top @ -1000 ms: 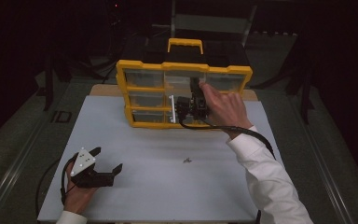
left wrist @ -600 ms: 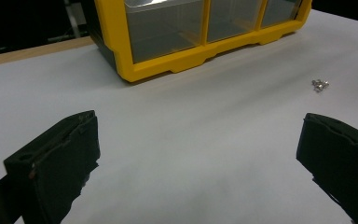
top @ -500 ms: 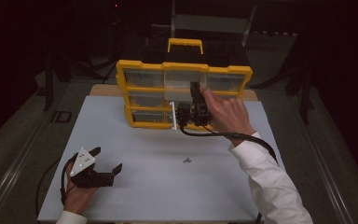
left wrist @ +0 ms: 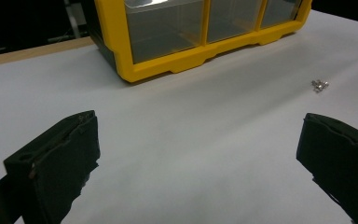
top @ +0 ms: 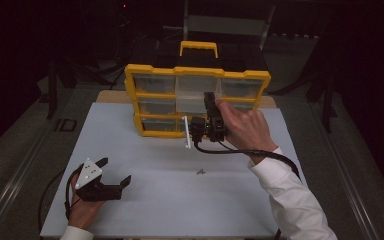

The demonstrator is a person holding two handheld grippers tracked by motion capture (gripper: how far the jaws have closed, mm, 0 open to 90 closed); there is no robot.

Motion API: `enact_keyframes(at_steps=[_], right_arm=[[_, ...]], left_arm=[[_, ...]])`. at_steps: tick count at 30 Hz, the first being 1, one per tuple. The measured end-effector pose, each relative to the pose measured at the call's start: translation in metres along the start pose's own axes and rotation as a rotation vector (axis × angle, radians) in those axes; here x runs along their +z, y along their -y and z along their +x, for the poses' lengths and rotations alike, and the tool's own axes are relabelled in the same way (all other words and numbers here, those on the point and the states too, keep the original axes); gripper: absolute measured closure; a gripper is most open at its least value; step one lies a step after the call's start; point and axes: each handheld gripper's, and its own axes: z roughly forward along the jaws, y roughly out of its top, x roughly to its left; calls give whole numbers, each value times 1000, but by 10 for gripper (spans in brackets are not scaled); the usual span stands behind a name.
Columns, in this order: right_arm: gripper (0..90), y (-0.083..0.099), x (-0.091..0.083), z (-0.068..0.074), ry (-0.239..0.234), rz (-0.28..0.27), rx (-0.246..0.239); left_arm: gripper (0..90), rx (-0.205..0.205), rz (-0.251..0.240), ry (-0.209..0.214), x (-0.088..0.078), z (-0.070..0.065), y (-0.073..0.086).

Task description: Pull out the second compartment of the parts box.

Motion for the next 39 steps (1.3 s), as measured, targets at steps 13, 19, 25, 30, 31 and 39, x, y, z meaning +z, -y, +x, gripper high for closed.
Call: enact_keyframes(at_steps=[13, 19, 25, 30, 31, 39], right_arm=[[782, 2, -13, 3, 4, -13, -4], [780, 2, -15, 5, 7, -17, -2], [779, 2, -16, 7, 15, -22, 0], [778, 2, -16, 8, 17, -21, 1], [777, 3, -16, 8, 20, -26, 2], [576, 6, -15, 11, 30, -44, 31]], left_arm=[[2, 0, 1, 0, 0, 0, 0], [2, 0, 1, 0, 0, 0, 0], [2, 1, 1, 1, 0, 0, 0], [2, 0, 1, 1, 0, 0, 0], [2, 0, 3, 1, 1, -1, 0], [2, 0, 5, 2, 1, -1, 0]])
